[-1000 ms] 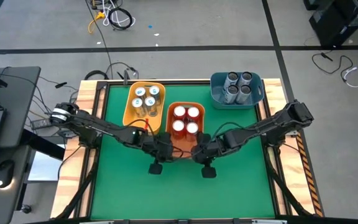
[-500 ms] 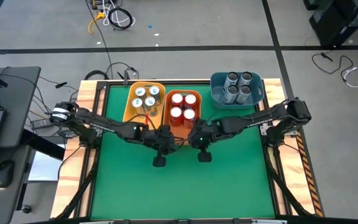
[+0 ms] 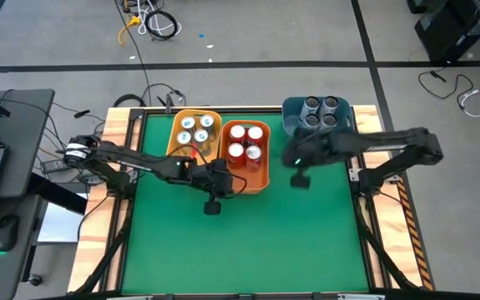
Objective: Sort soda cans
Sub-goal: Adjust all the bins
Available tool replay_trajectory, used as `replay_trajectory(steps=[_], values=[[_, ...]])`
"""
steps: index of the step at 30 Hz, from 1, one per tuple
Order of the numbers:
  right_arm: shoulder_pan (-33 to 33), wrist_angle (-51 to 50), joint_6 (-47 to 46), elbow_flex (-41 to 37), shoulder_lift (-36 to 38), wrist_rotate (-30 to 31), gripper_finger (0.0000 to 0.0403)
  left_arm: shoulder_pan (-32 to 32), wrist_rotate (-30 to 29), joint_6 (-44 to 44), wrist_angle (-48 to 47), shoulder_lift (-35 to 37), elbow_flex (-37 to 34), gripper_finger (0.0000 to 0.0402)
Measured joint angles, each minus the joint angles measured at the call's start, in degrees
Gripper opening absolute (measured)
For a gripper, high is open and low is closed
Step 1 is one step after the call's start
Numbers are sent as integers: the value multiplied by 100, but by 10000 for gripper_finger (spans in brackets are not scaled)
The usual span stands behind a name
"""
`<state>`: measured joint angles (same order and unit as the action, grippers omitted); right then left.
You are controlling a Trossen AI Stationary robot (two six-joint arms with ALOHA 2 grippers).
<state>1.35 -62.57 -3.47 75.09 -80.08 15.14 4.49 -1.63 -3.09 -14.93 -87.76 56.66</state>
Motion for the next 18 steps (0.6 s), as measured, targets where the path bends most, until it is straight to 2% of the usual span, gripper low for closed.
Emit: replay_trajectory(steps=[3,7,10,14,18], values=[[-456,-896,-801,0,533,604,0,-1,-9,-13,-70,89,0,0],[-1208,-1851,-1954,0,1017,1081,0,-1,-16,-81,-235,326,0,0],[-1740,-2476,-2369,-2,1158,1391,0,-2,-26,-79,-481,642,-2,0],[-2334,-2697,-2146,-39,1194,1506,0,0,-277,15,-827,1122,-2,0],[-2680,-2627,-1010,-397,1220,1437,0,-1,-479,52,-1154,1477,-2,0]])
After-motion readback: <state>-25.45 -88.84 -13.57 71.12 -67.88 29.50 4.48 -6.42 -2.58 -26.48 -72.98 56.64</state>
